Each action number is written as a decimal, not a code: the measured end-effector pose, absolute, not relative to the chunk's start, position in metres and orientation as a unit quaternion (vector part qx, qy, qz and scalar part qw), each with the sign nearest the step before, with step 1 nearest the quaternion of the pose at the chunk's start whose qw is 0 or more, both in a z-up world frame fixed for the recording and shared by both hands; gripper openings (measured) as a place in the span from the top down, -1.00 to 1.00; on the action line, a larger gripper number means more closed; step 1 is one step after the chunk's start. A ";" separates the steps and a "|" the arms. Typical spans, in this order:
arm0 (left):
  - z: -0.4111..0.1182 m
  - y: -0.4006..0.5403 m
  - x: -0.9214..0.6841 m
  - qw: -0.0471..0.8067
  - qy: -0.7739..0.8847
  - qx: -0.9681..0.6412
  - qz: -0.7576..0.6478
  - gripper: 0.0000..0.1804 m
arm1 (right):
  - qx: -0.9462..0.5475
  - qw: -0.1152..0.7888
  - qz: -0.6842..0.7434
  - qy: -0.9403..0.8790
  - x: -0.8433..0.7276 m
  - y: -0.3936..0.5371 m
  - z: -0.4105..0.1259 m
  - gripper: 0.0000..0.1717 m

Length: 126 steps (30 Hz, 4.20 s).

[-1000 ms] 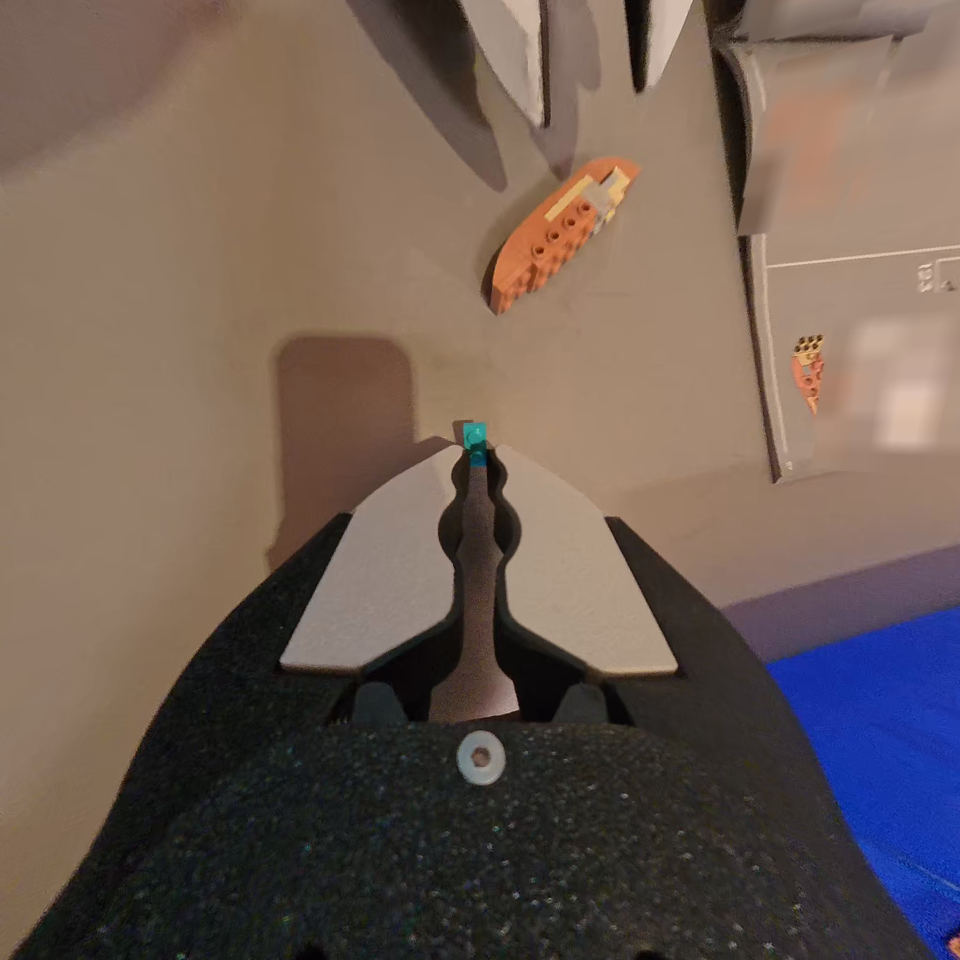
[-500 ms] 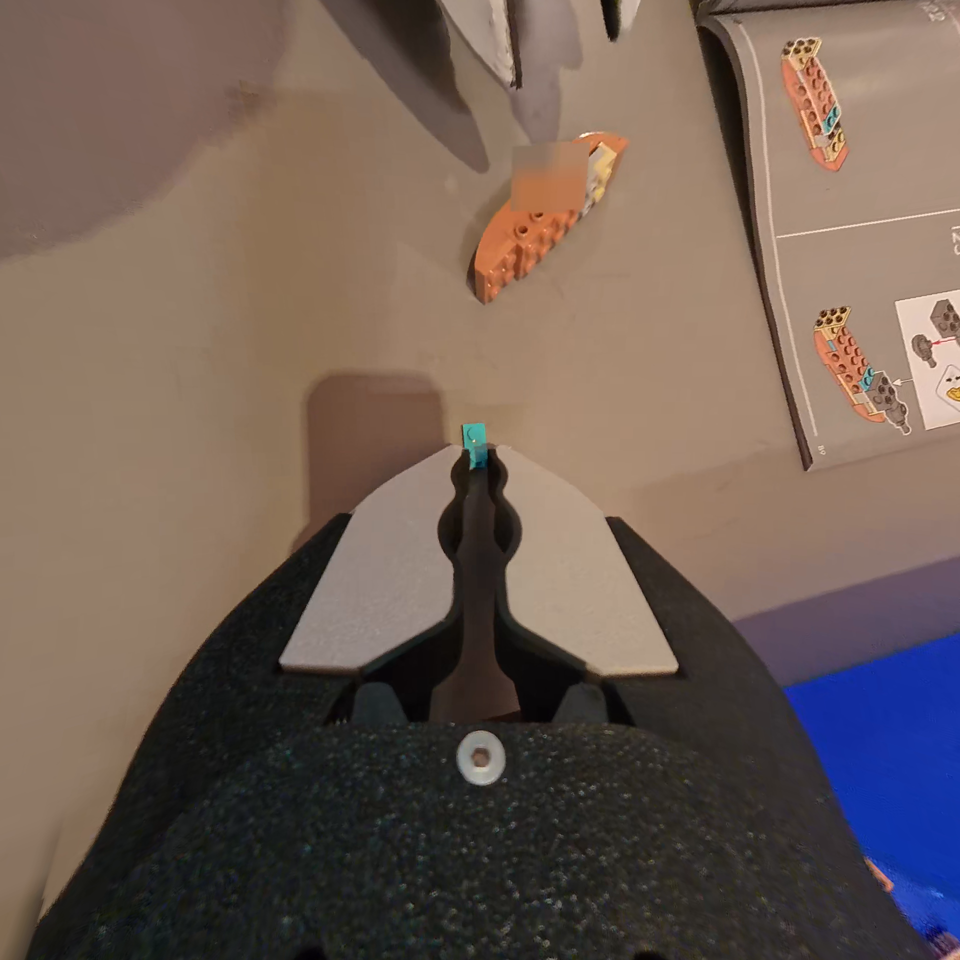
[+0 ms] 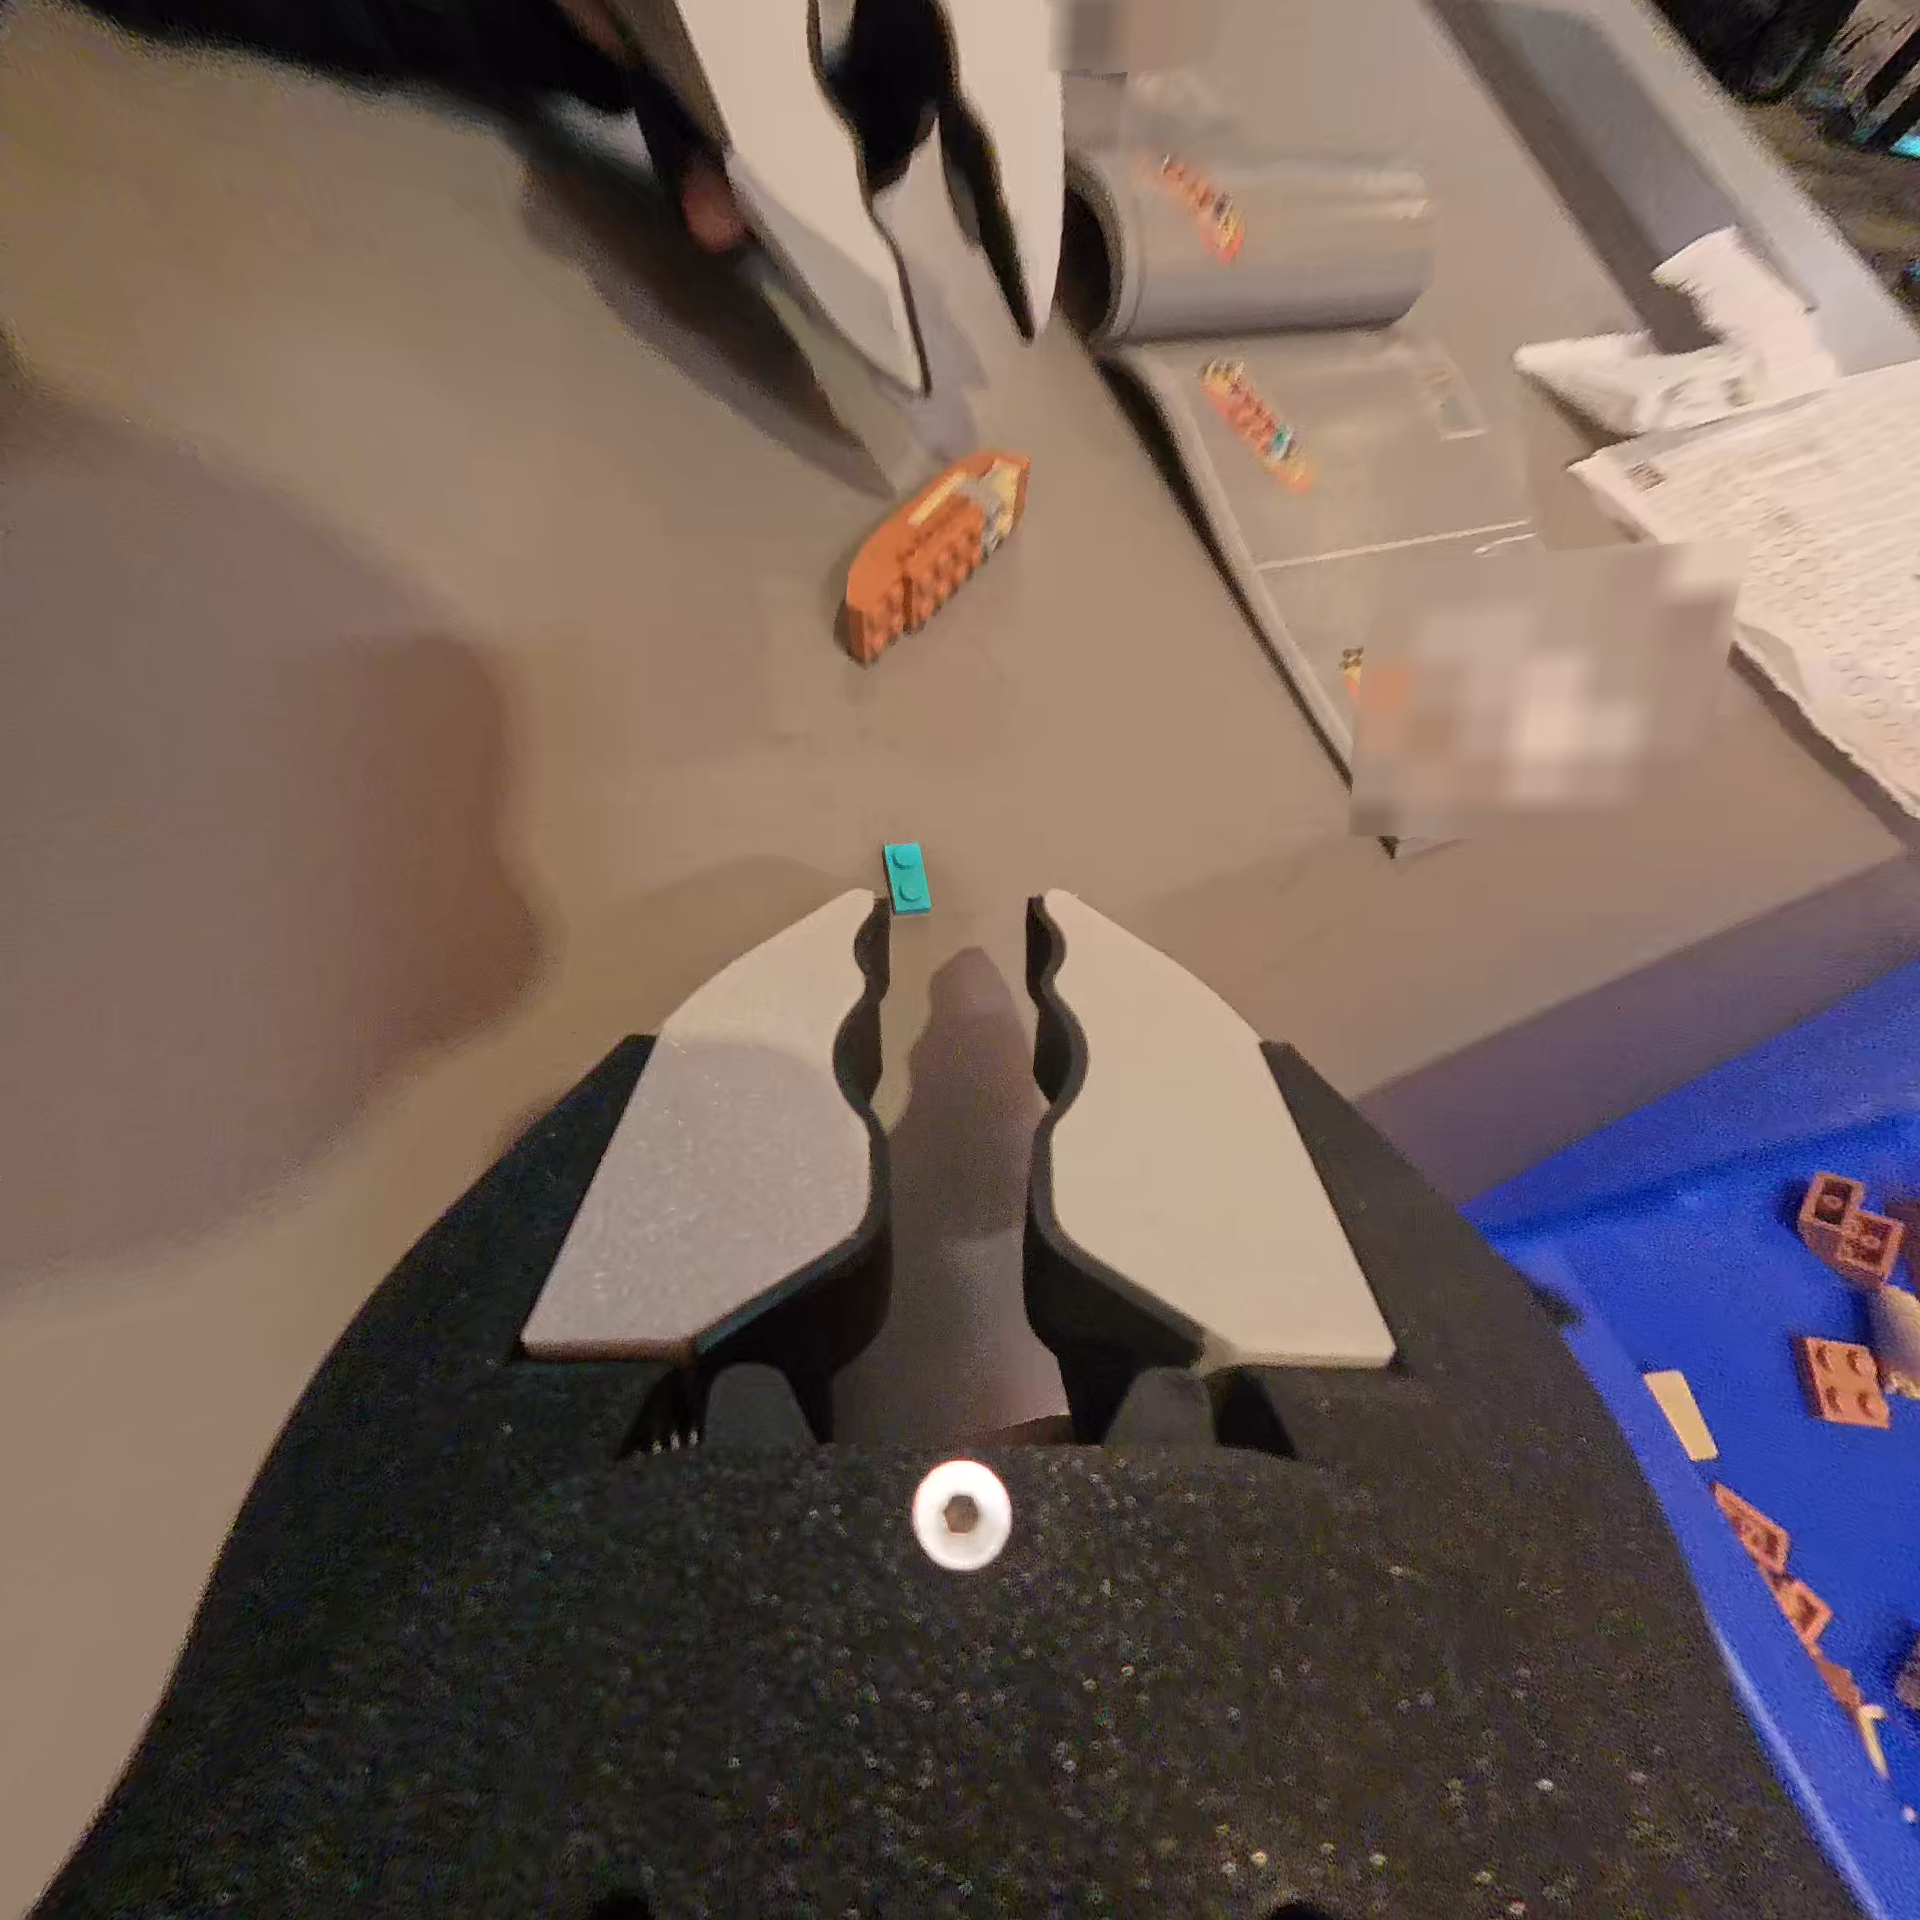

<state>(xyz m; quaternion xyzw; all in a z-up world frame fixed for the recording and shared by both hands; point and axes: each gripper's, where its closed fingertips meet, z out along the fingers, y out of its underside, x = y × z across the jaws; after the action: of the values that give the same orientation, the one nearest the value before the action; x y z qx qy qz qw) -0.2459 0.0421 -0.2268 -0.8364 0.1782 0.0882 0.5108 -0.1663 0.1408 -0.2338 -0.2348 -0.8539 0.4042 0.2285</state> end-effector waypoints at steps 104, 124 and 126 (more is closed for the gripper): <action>-0.244 0.037 -0.254 0.459 0.204 -0.851 0.156 0.73 | -0.149 0.181 0.293 -0.927 -0.176 0.175 -0.157 0.90; -0.243 0.036 -0.218 0.469 0.250 -0.833 0.152 0.74 | -0.262 0.085 0.337 -0.900 -0.147 0.122 -0.259 0.86; -0.243 0.035 -0.217 0.469 0.251 -0.834 0.149 0.74 | -0.266 0.084 0.360 -0.890 -0.147 0.119 -0.261 0.76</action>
<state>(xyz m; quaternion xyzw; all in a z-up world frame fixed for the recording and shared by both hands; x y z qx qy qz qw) -0.2171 0.0348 -0.2431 -0.8337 0.2507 0.1491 0.4690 -0.1472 0.1191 -0.2613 -0.2656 -0.8904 0.3598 0.0844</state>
